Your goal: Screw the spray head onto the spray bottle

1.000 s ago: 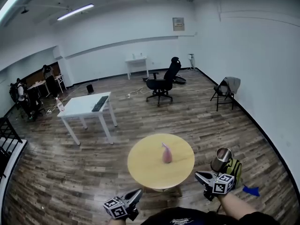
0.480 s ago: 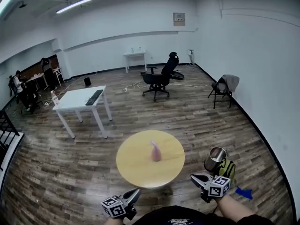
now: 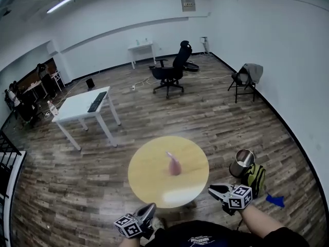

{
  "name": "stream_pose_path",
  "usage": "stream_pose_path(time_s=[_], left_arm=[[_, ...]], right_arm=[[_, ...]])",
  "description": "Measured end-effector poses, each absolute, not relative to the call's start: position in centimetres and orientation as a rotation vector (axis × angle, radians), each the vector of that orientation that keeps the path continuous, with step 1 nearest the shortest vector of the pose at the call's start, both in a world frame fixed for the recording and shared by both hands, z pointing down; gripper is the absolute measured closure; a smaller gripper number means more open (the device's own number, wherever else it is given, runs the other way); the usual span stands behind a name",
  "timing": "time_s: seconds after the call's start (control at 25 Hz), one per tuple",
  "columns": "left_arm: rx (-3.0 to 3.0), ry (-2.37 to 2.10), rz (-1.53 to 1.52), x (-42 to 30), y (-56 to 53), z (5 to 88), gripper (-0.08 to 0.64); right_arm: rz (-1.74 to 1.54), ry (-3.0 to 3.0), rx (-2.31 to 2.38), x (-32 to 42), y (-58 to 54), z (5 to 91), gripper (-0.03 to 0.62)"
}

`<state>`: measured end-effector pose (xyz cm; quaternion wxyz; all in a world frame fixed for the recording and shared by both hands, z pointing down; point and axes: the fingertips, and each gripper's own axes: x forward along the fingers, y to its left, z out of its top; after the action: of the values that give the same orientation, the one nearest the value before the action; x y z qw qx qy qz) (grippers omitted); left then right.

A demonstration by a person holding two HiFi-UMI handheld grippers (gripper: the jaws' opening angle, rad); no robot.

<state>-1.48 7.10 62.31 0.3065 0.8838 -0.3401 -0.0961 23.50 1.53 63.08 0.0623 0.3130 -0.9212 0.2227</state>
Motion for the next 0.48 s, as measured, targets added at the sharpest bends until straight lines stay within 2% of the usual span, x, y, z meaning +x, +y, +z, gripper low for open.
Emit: stream_pose_path(time_s=[0.12, 0.32, 0.48], left_arm=[[2.364, -0.856, -0.243, -5.9, 1.2, 63.6, 0.543], [2.417, -0.777, -0.136, -13.9, -7.6, 64.1, 0.543], [2.449, -0.750, -0.088, -18.2, -13.8, 64.3, 0.543]], right_arm=[[0.610, -2.727, 0.938, 18.1, -4.4, 64.0, 0.478], [0.619, -2.544, 0.928, 9.3, -15.3, 67.0, 0.316], [0.544, -2.372, 0.929, 5.5, -23.5, 70.7, 0.296]])
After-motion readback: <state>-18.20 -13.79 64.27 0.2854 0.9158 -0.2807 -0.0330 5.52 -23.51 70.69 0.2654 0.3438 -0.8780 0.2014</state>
